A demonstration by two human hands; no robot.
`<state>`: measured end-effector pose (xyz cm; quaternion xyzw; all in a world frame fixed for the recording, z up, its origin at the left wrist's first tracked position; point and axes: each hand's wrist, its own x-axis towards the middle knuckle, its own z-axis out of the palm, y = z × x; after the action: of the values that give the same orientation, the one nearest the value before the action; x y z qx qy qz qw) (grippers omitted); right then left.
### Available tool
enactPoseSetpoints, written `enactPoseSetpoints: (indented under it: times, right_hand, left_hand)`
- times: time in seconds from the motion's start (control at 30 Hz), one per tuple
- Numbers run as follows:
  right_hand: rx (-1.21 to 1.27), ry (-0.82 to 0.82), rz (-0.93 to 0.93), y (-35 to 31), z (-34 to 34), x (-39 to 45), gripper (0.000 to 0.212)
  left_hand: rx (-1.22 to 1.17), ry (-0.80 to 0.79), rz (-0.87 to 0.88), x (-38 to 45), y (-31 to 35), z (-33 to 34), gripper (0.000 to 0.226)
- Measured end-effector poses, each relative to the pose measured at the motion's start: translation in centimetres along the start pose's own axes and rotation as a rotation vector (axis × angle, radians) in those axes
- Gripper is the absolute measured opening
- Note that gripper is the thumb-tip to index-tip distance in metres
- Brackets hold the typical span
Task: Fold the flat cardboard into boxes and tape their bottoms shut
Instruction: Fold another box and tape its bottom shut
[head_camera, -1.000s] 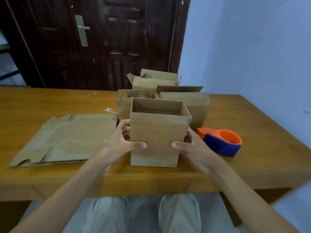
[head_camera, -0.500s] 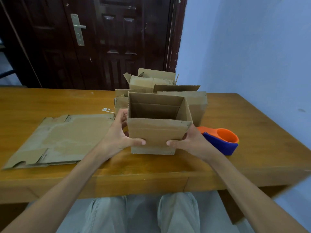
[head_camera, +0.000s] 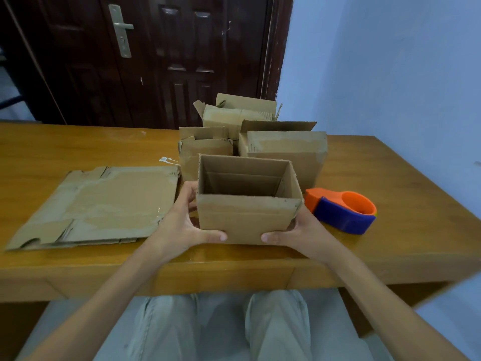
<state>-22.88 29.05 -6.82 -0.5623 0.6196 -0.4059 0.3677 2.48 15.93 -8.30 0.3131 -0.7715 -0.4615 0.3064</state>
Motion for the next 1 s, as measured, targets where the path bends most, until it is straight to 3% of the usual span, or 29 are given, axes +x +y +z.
enactPoseSetpoints:
  times: [0.13, 0.27, 0.33, 0.4, 0.47, 0.57, 0.67, 0.73, 0.83, 0.9, 1.0]
  right_hand:
    - [0.004, 0.005, 0.053, 0.5, -0.8, 1.3, 0.110]
    - [-0.028, -0.009, 0.062, 1.0, -0.7, 1.7, 0.093]
    - [-0.079, -0.020, 0.064, 1.2, -0.7, 1.6, 0.087]
    - [-0.196, 0.025, 0.083, 1.9, -0.8, 1.5, 0.097]
    - [-0.263, 0.056, 0.111, 2.1, -0.9, 1.6, 0.102]
    - [-0.179, 0.000, 0.082, 1.5, -0.9, 1.8, 0.088]
    - [0.057, 0.043, 0.001, 1.0, -0.8, 2.2, 0.093]
    - [0.076, 0.108, -0.050, 0.8, -0.7, 2.5, 0.095]
    - [0.060, 0.130, -0.047, 0.2, -0.3, 2.5, 0.090]
    - [0.045, 0.137, -0.060, 0.3, -0.3, 2.6, 0.088]
    - [0.041, 0.146, -0.076, 0.4, -0.1, 2.7, 0.093]
  left_hand:
    - [0.021, -0.032, -0.013, 1.2, -0.3, -0.4, 0.097]
    - [0.023, -0.071, -0.055, 1.7, -0.6, -0.4, 0.095]
    - [0.139, -0.062, -0.078, 1.7, -1.0, -0.4, 0.099]
    - [0.341, -0.029, -0.097, 1.8, -1.4, -0.2, 0.112]
    - [0.356, -0.018, -0.132, 1.8, -1.7, -0.1, 0.116]
    - [0.285, -0.045, -0.150, 1.8, -2.1, -0.1, 0.111]
    - [0.252, -0.035, -0.140, 1.7, -2.0, 0.0, 0.104]
    - [0.231, -0.042, -0.130, 1.8, -1.9, -0.1, 0.106]
    - [0.126, -0.066, -0.072, 1.6, -1.0, -0.3, 0.122]
    - [0.012, 0.020, 0.059, 1.3, 0.8, -0.3, 0.130]
    - [-0.019, 0.132, 0.205, 1.7, 2.6, 0.3, 0.111]
